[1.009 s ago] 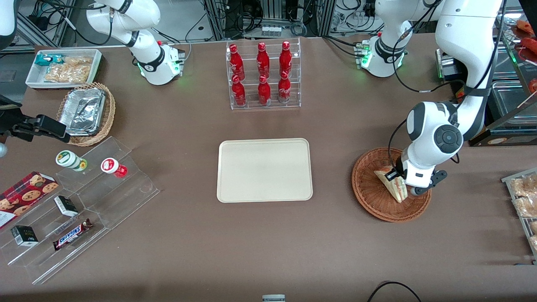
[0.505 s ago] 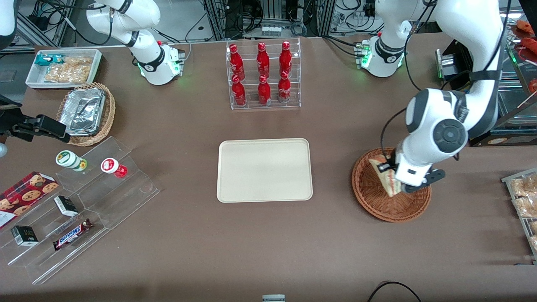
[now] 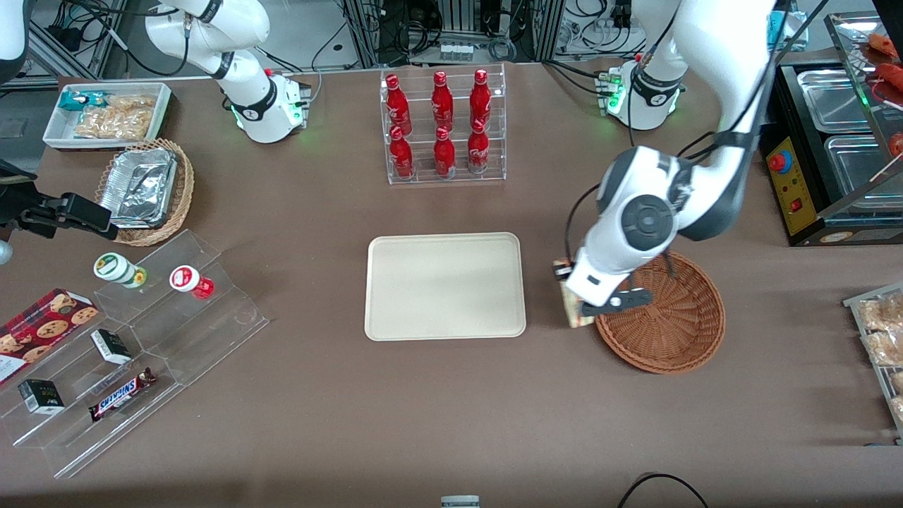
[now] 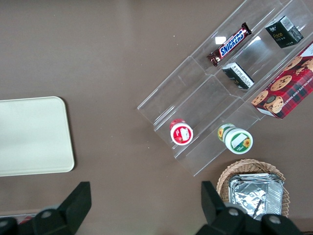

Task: Place sandwich from basket to tray
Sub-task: 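Lift the sandwich and carry it with the left gripper over the cream tray, then lower the sandwich onto the tray and open the left gripper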

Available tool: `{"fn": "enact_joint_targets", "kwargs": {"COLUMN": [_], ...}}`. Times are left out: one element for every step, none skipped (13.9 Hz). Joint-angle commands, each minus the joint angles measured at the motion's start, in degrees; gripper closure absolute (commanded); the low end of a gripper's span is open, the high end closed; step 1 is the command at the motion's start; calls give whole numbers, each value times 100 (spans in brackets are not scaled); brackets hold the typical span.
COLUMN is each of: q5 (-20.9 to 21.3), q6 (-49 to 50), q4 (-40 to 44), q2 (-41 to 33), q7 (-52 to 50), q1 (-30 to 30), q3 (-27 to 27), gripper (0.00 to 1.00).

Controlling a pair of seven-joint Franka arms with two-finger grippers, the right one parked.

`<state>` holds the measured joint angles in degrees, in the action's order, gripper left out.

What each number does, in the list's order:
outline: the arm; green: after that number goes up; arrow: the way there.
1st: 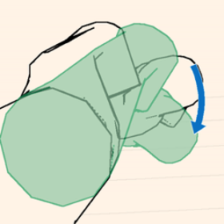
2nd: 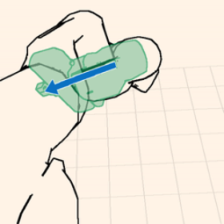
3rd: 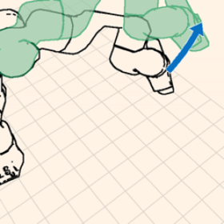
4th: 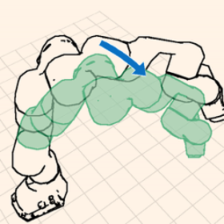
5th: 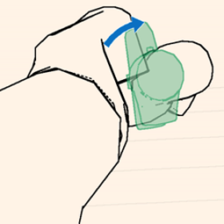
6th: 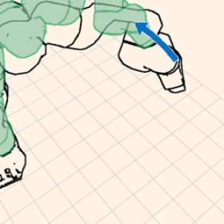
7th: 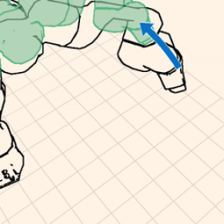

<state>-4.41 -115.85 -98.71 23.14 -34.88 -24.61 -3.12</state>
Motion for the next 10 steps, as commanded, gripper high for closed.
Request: {"fn": "enact_joint_targets", "kwargs": {"q5": [-8,-8,-8,-8,-8,-16,-16,-16,-16,-16], "q6": [45,36,36,45,45,36,36,27,-34,-121], "q4": [886,1079,1273,1510,1712,1897,2047,2161,2189,2180], "q2": [778,954,1104,1271,1429,1579,1711,1825,1896,1940], "q7": [-438,-588,-729,-913,-1106,-1265,-1328,-1319,-1302,-1293], "q1": [-675,-816,-974,-1150,-1291,-1406,-1494,-1582,-1661,-1757], "q3": [66,66,66,66,66,75,66,66,66,66], "gripper": [99,100,100,100,100,100,100,100,100,100]}}
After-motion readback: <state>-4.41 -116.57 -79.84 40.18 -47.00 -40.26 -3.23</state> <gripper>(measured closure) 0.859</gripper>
